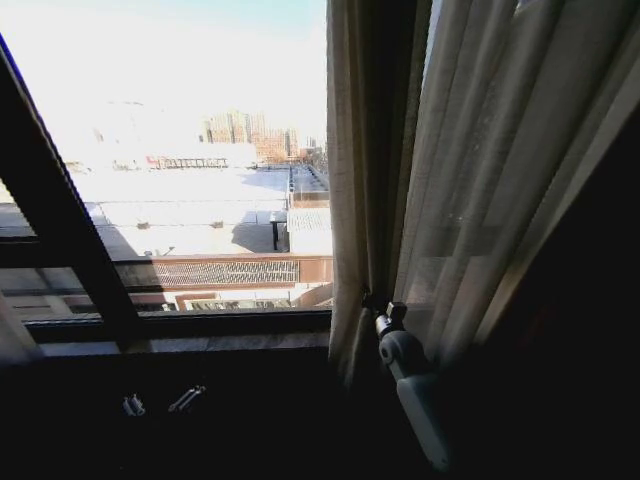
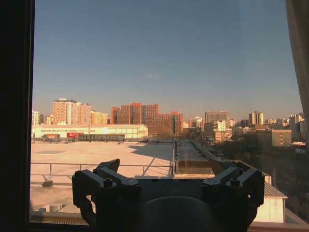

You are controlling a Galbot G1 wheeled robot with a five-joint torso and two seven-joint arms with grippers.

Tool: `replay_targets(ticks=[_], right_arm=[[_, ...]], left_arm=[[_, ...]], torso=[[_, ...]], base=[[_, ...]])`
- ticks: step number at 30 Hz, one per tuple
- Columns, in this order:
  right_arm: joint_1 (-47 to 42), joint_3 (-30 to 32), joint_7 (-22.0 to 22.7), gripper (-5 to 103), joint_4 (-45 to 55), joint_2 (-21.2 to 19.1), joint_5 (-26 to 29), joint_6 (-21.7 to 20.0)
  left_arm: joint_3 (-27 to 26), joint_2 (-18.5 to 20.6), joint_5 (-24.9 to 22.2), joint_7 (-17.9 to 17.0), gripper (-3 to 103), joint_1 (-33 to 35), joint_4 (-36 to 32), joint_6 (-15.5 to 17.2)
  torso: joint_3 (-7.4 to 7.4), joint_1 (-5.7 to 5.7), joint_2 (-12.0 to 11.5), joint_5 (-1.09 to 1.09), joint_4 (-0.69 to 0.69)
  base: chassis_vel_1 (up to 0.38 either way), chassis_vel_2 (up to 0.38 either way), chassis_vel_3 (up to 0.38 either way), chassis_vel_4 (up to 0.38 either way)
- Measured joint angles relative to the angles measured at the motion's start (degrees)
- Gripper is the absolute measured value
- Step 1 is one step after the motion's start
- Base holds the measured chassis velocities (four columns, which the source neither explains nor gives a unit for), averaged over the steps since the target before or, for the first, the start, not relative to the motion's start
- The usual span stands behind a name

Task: Open the curtains by pulling them apart, changing their state from closed to fully open.

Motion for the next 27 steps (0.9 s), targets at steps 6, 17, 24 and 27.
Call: replay_targets(ticks=[6,17,24,27], right_arm=[[-0.35,0.14,0.0,0,0.33,-0.04,0.0,0.05],[-0.74,0.42,0.03,0,0.62,-0.02,-0.22,0.39],[-1.4,1.05,0.35,0,0.62,-0.47,-1.45,1.28],[-1.41,1.28,0.54,0,0.62,-0.58,-1.45,1.29]], left_arm=[[0.08,-0.14,0.16,0.0,100,0.13,-0.01,-0.26],[0.34,-0.01,0.45,0.0,100,-0.04,0.02,-0.32],[0.86,-0.01,0.68,0.01,100,-0.21,0.31,-0.32],[0.92,0.0,0.68,0.04,100,-0.23,0.38,-0.32]], torso=[[0.0,0.0,0.0,0.02,-0.01],[0.0,0.01,0.0,0.0,0.0],[0.0,0.0,0.0,0.04,-0.03],[0.0,0.0,0.0,0.07,-0.03]], base=[[-0.329,-0.368,0.337,0.352],[-0.348,-0.371,0.348,0.366],[-0.284,-0.283,0.292,0.29],[-0.098,-0.167,0.127,0.131]])
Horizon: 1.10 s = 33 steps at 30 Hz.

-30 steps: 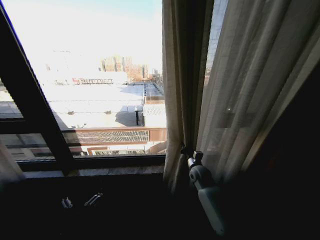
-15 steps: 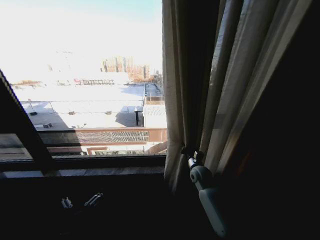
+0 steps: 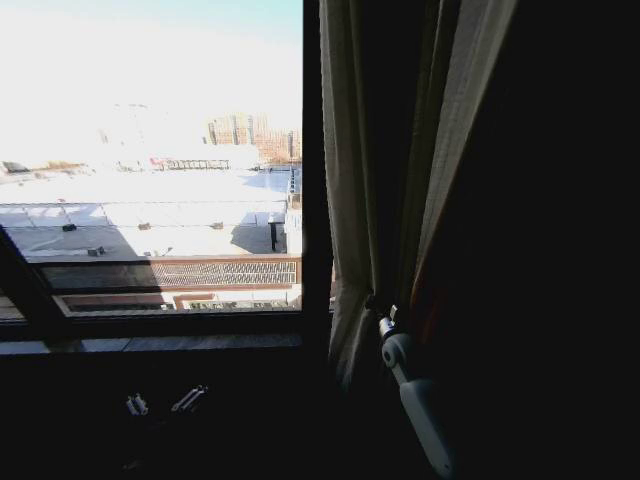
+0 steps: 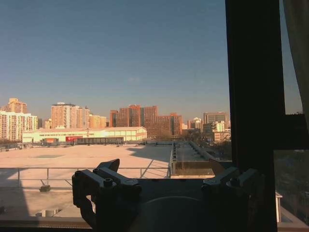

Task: Open the curtains by pulling them apart, changing their state from closed to fully open.

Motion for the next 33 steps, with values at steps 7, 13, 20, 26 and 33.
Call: replay_targets(ticks=[7,13,20,26,33], right_arm=[[0.25,4.18,1.44,0,-1.73,0.13,-0.99,-0.02],[1.35,10.01,4.78,0,-4.75,-0.85,-1.37,-0.08],[2.3,13.46,8.17,0,-7.04,-1.66,-1.35,-0.18],[3.35,14.22,12.19,0,-8.46,-1.95,-1.23,-0.27],[1.55,12.76,13.09,-2,-4.54,-2.79,0.8,-2.04]], left_arm=[[0.11,-0.03,0.07,-0.05,100,0.08,0.09,-0.21],[0.12,-0.41,0.07,0.33,100,0.42,0.09,-0.98],[0.02,-0.98,0.23,1.95,100,0.97,0.47,-2.02],[-0.35,-0.98,0.04,2.03,100,1.17,0.52,-2.24],[-0.55,-0.99,-0.55,2.01,100,1.12,0.8,-2.61]], torso=[[0.0,0.01,0.0,-0.11,0.07],[-0.01,0.0,0.0,-0.04,0.02],[-0.01,0.0,0.0,-0.03,0.02],[-0.01,0.0,0.0,-0.06,0.03],[0.0,0.0,0.0,-0.03,0.01]], base=[[0.01,-0.005,0.003,-0.003],[0.033,0.033,-0.021,-0.029],[0.0,0.0,0.0,0.0],[0.0,0.0,0.0,0.0],[0.0,0.0,0.0,0.0]])
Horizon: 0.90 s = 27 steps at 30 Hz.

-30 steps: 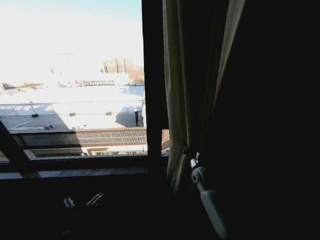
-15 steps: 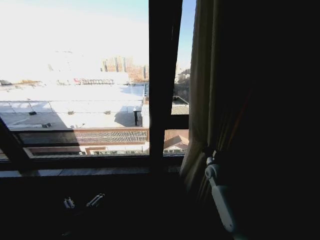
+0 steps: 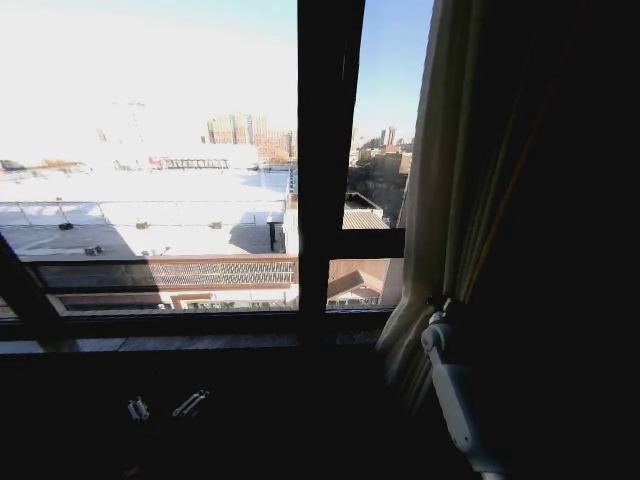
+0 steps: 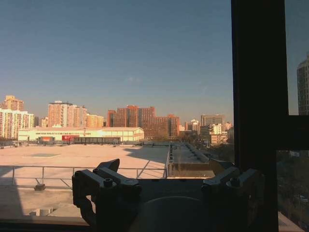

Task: Open the curtains by pulling them apart, changing their state from closed to fully open.

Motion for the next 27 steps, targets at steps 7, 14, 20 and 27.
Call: replay_targets(ticks=[7,14,20,27], right_arm=[[-12.75,-4.3,-5.18,25,16.9,-3.69,3.72,-2.29],[-24.53,-6.75,-5.27,46,28.68,-8.01,6.55,-2.82],[-33.25,-4.01,-5.02,74,37.86,-8.9,5.36,-2.65],[-37.83,-2.5,-7.5,95,41.98,-9.4,2.8,-2.5]], left_arm=[[-1.13,0.3,-2.05,-0.13,100,-3.12,1.01,2.15],[-2.2,0.3,-2.26,-0.21,100,-6.01,2.44,3.53],[-2.03,2.16,-3.54,-0.38,100,-7.3,2.86,7.07],[-1.3,5.84,-7.23,-1.32,100,-7.94,1.06,12.33]], torso=[[-0.01,0.0,0.0,-0.02,0.01],[-0.01,0.0,0.0,-0.02,0.01],[-0.01,-0.01,0.0,-0.02,0.01],[-0.01,-0.01,0.01,-0.02,0.02]], base=[[0.0,0.0,0.0,0.0],[0.0,0.0,0.0,0.0],[0.0,0.0,0.0,0.0],[0.0,0.0,0.0,0.0]])
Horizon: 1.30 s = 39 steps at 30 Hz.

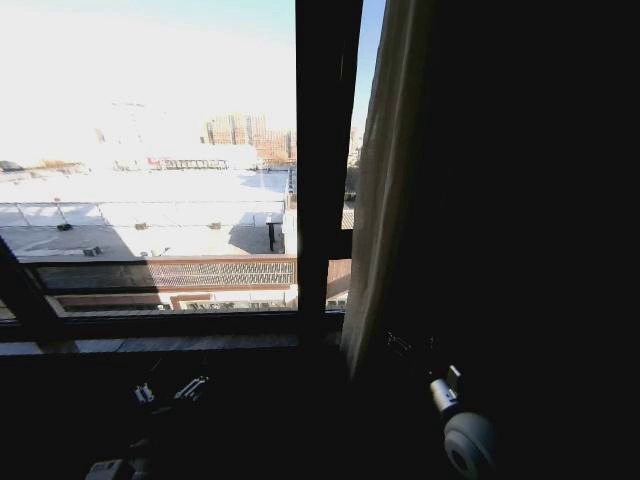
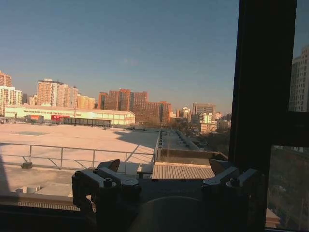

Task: Open the curtains by pulling them apart, changing their state from closed to fully open.

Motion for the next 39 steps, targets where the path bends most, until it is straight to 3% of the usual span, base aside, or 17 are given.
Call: replay_targets(ticks=[4,23,39], right_arm=[[-0.13,0.06,-0.53,100,0.87,0.0,-0.08,0.0],[-0.01,-1.33,-1.4,100,1.42,0.82,-1.48,0.26],[0.52,-1.75,-1.26,100,1.17,-0.68,-1.46,0.28]], left_arm=[[0.23,0.78,-1.35,-0.02,100,0.4,-1.0,1.52],[0.05,0.95,-1.28,0.09,100,1.01,-0.85,1.47],[0.27,-0.56,-0.76,0.09,100,1.36,-1.43,1.33]], torso=[[0.01,0.01,-0.01,0.0,0.01],[0.01,0.0,-0.01,0.01,0.0],[0.01,0.01,-0.01,-0.03,0.0]], base=[[0.0,0.0,0.0,0.0],[0.009,0.006,-0.01,-0.011],[0.224,0.226,-0.216,-0.224]])
